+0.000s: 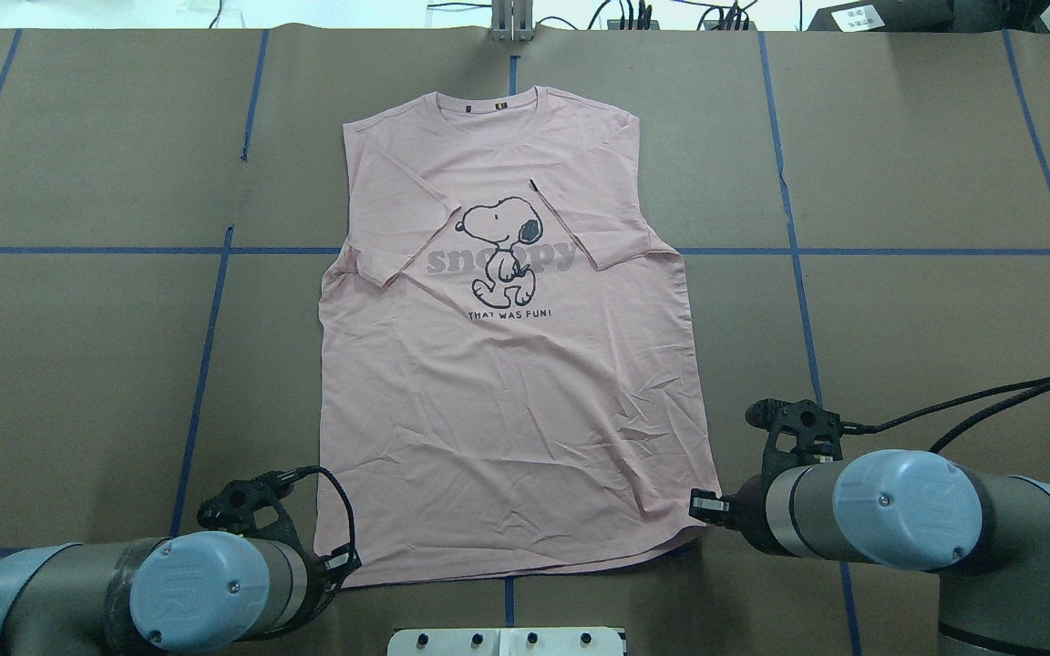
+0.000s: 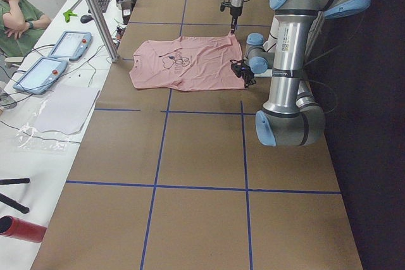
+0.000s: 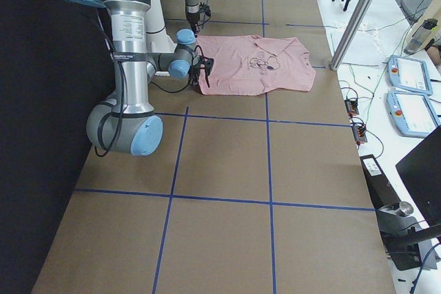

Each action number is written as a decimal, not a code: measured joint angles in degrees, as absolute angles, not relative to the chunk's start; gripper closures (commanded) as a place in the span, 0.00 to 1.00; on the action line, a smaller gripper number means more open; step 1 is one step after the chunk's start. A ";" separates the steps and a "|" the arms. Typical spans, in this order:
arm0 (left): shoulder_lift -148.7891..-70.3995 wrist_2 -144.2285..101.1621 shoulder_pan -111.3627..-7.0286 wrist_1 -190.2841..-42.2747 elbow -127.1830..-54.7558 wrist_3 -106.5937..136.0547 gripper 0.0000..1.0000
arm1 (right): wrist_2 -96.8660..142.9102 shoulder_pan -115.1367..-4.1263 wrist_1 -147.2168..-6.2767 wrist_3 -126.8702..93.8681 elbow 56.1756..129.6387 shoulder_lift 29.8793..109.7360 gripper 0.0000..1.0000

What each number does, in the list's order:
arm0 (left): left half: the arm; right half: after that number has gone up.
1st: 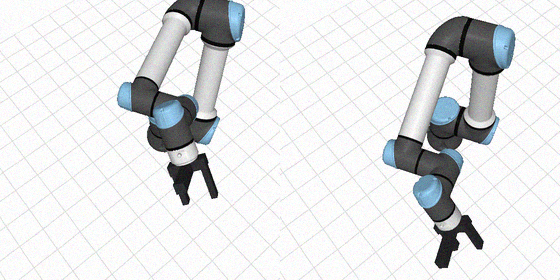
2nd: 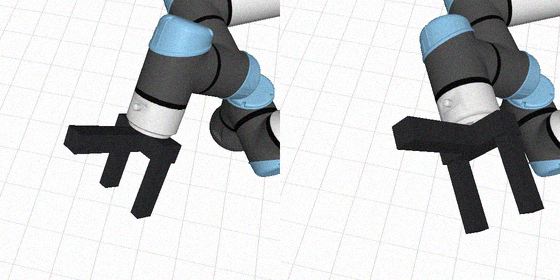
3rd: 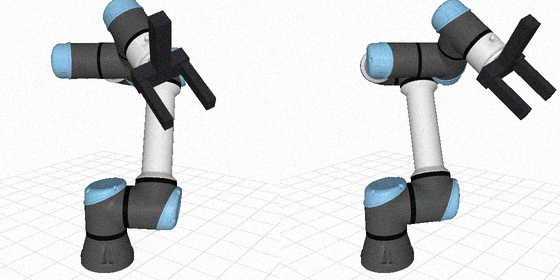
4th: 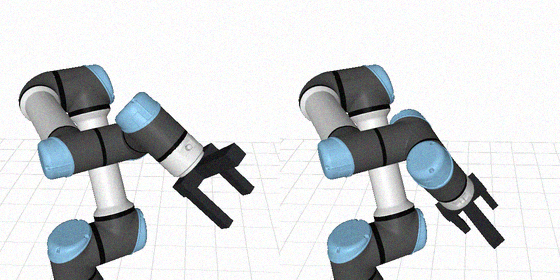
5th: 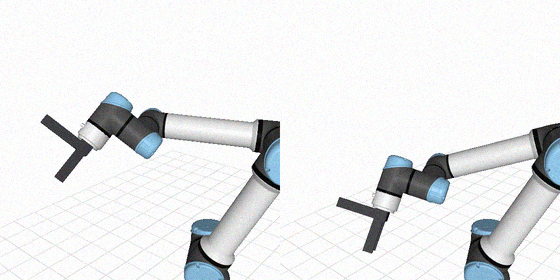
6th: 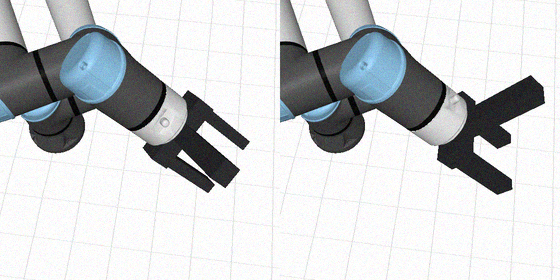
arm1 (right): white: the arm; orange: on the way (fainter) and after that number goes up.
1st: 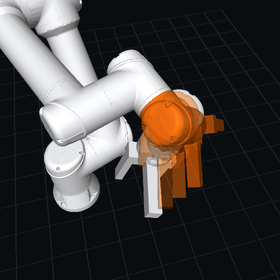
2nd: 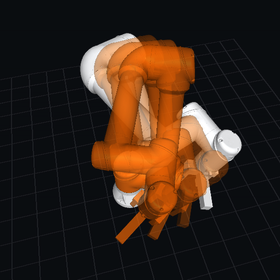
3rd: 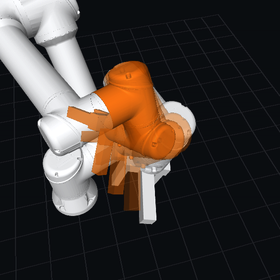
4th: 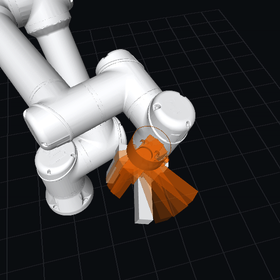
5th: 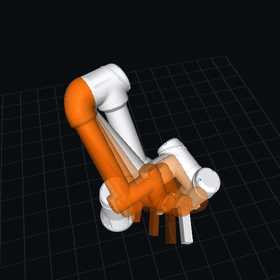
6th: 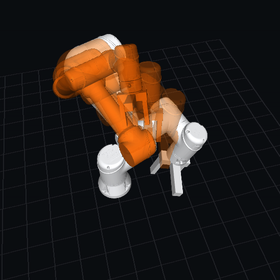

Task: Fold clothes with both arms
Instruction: 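Grasp the two hem corners nearest the robot with both grippers, then lift the hem with both grippers and fold it toward the collar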

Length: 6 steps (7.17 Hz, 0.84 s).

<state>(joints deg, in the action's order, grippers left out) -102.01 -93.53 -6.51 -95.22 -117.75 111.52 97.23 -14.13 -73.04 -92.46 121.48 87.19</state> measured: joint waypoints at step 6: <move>-102.01 -94.34 -6.23 -81.79 -134.58 104.11 1.00 | 104.62 -15.63 -73.39 -90.70 130.20 94.15 1.00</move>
